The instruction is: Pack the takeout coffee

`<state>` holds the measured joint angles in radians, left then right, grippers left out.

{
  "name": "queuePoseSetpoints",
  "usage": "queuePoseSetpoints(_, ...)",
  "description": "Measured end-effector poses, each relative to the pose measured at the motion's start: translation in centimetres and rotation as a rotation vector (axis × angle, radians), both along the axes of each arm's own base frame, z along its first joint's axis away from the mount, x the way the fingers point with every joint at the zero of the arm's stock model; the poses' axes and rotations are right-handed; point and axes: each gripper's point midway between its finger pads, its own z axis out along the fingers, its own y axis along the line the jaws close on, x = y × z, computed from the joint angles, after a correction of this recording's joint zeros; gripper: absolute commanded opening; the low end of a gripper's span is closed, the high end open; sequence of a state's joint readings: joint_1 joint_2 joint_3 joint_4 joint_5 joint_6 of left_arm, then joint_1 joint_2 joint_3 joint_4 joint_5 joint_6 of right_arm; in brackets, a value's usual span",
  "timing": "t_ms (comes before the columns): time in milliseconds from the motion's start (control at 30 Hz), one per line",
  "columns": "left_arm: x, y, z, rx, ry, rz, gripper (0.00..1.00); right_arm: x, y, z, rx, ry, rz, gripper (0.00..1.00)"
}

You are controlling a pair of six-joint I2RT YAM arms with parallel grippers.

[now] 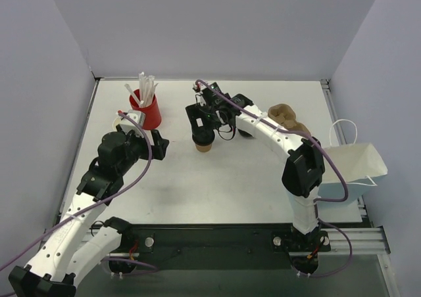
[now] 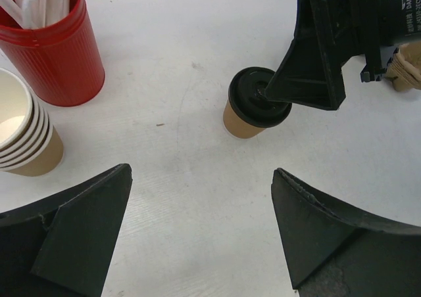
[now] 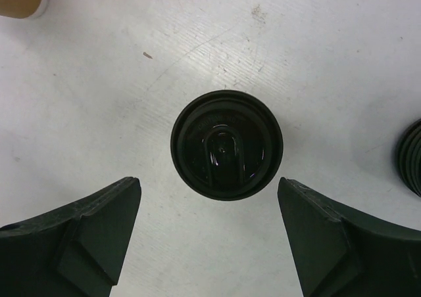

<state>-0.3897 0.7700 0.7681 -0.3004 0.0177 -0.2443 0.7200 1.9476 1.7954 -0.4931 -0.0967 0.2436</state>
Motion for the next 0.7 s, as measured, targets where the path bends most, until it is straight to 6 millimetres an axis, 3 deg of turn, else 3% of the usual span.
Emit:
queuePoseSetpoints(267, 0.1, 1.1, 0.8, 0.023, -0.045, 0.048, 0.97, 0.5, 0.2, -3.1, -0.089, 0.012, 0.024, 0.87)
queuePoseSetpoints(567, -0.7, 2.4, 2.9, 0.019, -0.136, 0.101, 0.97, 0.5, 0.7, -4.8, -0.125, 0.028, 0.037, 0.73)
queuePoseSetpoints(700, -0.7, 2.8, 2.8, 0.026, -0.139, 0.121, 0.97, 0.5, 0.7, -4.8, -0.127, 0.025, 0.033, 0.65)
